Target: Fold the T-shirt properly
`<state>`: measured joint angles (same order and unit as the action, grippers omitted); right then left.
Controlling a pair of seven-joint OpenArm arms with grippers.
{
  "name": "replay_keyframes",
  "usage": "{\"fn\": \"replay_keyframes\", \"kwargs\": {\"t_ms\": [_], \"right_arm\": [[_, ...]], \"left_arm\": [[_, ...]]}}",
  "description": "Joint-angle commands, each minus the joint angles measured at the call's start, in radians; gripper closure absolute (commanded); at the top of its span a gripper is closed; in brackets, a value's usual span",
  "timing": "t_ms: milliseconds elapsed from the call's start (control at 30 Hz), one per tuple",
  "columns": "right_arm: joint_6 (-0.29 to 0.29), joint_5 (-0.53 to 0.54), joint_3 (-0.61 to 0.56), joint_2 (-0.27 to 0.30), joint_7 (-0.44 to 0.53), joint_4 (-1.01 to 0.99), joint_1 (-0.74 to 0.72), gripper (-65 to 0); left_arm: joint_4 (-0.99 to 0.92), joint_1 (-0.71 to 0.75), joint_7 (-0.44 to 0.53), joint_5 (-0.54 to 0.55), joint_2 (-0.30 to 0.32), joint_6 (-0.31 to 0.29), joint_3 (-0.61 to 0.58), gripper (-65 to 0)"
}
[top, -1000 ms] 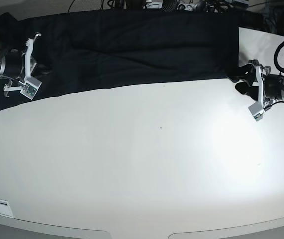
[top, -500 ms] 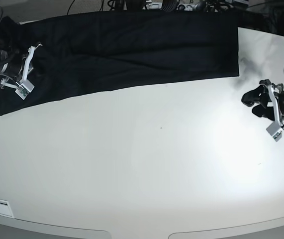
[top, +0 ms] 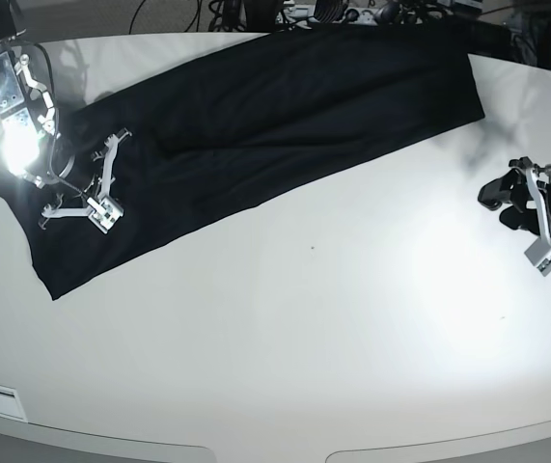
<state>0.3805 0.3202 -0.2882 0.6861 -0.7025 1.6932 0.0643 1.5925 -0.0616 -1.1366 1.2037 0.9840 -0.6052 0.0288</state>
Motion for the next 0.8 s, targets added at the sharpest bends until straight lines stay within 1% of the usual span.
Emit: {"fn": "replay_keyframes", "kwargs": {"t_ms": [0, 33, 100, 167, 233, 267, 333, 433, 467, 500, 533, 567, 600, 633, 667, 700, 733, 767], "right_arm": [[-0.049, -0.018, 0.009, 0.020, -0.019, -0.029, -0.040, 0.0], [-0.085, -0.006, 0.010, 0.013, -0.023, -0.071, -0.068, 0.0], [-0.135, -0.006, 0.014, -0.018, -0.041, -0.191, -0.120, 0.0], [-0.177, -0.006, 0.032, -0.061, -0.063, -0.332, -0.167, 0.0], [-0.247, -0.006, 0.077, -0.111, -0.105, -0.456, -0.212, 0.0], [-0.282, -0.006, 0.113, -0.137, -0.132, -0.501, -0.230, 0.0], [-0.328, -0.006, 0.215, -0.189, -0.181, -0.547, -0.255, 0.0], [-0.339, 0.016, 0.409, -0.266, -0.209, -0.531, -0.264, 0.0], [-0.328, 0.043, 0.473, -0.286, -0.208, -0.515, -0.264, 0.0], [-0.302, 0.075, 0.531, -0.303, -0.208, -0.489, -0.265, 0.0], [-0.253, 0.121, 0.584, -0.315, -0.208, -0.459, -0.267, 0.0], [-0.181, 0.180, 0.632, -0.324, -0.211, -0.423, -0.272, 0.0], [-0.097, 0.246, 0.672, -0.329, -0.224, -0.385, -0.277, 0.0], [-0.018, 0.320, 0.703, -0.329, -0.238, -0.346, -0.284, 0.0], [0.052, 0.387, 0.729, -0.329, -0.255, -0.304, -0.292, 0.0], [0.110, 0.452, 0.752, -0.325, -0.281, -0.259, -0.297, 0.0], [0.149, 0.521, 0.766, -0.317, -0.309, -0.212, -0.297, 0.0], [0.175, 0.592, 0.774, -0.306, -0.332, -0.168, -0.296, 0.0]], "left_arm": [[0.009, -0.016, 0.014, 0.008, 0.030, 0.010, 0.017, -36.2], [0.009, -0.016, 0.013, 0.008, 0.030, 0.016, 0.017, -36.2], [0.009, -0.016, 0.014, 0.009, 0.030, 0.016, 0.017, -36.2], [0.009, -0.016, 0.014, 0.009, 0.029, 0.016, 0.017, -36.2], [0.009, -0.016, 0.014, 0.008, 0.029, 0.019, 0.017, -36.2], [0.009, -0.016, 0.014, 0.009, 0.029, 0.023, 0.017, -36.2], [0.009, -0.013, 0.014, 0.009, 0.030, 0.030, 0.017, -36.2], [0.009, 0.013, 0.015, 0.008, 0.026, 0.034, 0.017, -36.2], [0.009, 0.026, 0.014, 0.009, 0.021, 0.034, 0.017, -36.2], [0.009, 0.039, 0.014, 0.009, 0.013, 0.034, 0.017, -36.2], [0.009, 0.053, 0.014, 0.012, 0.000, 0.034, 0.017, -36.2], [0.009, 0.063, 0.011, 0.022, -0.016, 0.034, 0.017, -36.2], [0.009, 0.072, 0.002, 0.051, -0.032, 0.031, 0.017, -36.2], [0.009, 0.073, -0.026, 0.109, -0.051, 0.006, 0.017, -36.2], [0.010, 0.072, -0.076, 0.191, -0.067, -0.032, 0.017, -36.2], [0.016, 0.069, -0.136, 0.280, -0.082, -0.081, 0.017, -36.2], [0.033, 0.069, -0.181, 0.280, -0.097, -0.093, 0.017, -35.9], [0.069, 0.071, -0.189, 0.280, -0.111, -0.093, 0.017, -34.8]]}}
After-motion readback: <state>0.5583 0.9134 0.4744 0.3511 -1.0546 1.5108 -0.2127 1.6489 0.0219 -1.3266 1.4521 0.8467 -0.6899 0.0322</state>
